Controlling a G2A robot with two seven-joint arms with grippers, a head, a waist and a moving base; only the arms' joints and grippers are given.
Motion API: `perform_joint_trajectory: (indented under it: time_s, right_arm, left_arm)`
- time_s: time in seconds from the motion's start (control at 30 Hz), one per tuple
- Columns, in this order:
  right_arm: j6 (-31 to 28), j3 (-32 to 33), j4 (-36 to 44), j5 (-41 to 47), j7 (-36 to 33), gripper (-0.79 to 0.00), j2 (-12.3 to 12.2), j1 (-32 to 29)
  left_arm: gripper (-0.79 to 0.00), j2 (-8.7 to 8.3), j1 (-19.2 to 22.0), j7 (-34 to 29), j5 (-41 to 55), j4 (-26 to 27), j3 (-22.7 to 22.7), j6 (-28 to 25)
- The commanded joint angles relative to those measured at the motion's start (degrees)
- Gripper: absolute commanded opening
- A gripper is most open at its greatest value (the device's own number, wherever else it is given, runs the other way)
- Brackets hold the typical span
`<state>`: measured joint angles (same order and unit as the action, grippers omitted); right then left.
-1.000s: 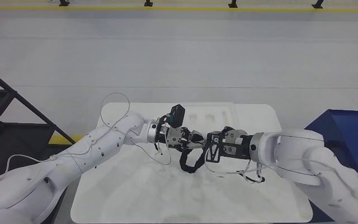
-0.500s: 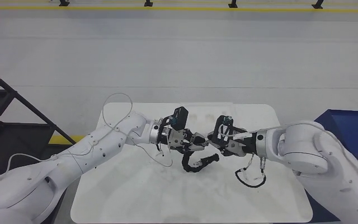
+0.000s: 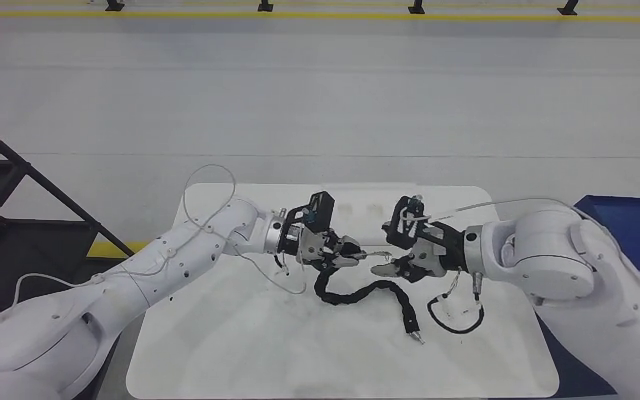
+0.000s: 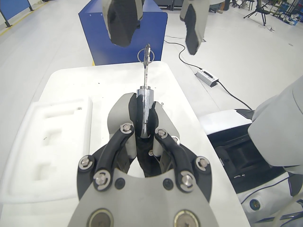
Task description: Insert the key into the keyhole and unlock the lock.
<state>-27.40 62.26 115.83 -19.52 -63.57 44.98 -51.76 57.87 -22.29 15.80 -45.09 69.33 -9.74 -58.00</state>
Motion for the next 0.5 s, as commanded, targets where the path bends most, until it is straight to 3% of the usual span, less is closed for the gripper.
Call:
perform_joint_trajectory:
  time_s: [0.0,0.27,0.47]
  right_arm:
    - [-0.61,0.69,-0.62,0.58,0.46,0.0,-0.13,-0.37]
    - [-1.69,4.24,-2.82,1.5,1.93,0.0,-0.88,-3.08]
    - [-0.64,6.93,-2.91,1.86,3.73,0.0,-1.36,-5.51]
  left_arm:
    - [-0.785,0.06,0.17,-2.53,-1.81,-1.34,-0.01,0.0]
    - [-0.785,1.28,-2.8,-7.95,-3.74,-3.77,-0.58,0.0]
    - [-0.785,3.24,-4.36,-12.97,-5.16,-4.77,-0.06,0.0]
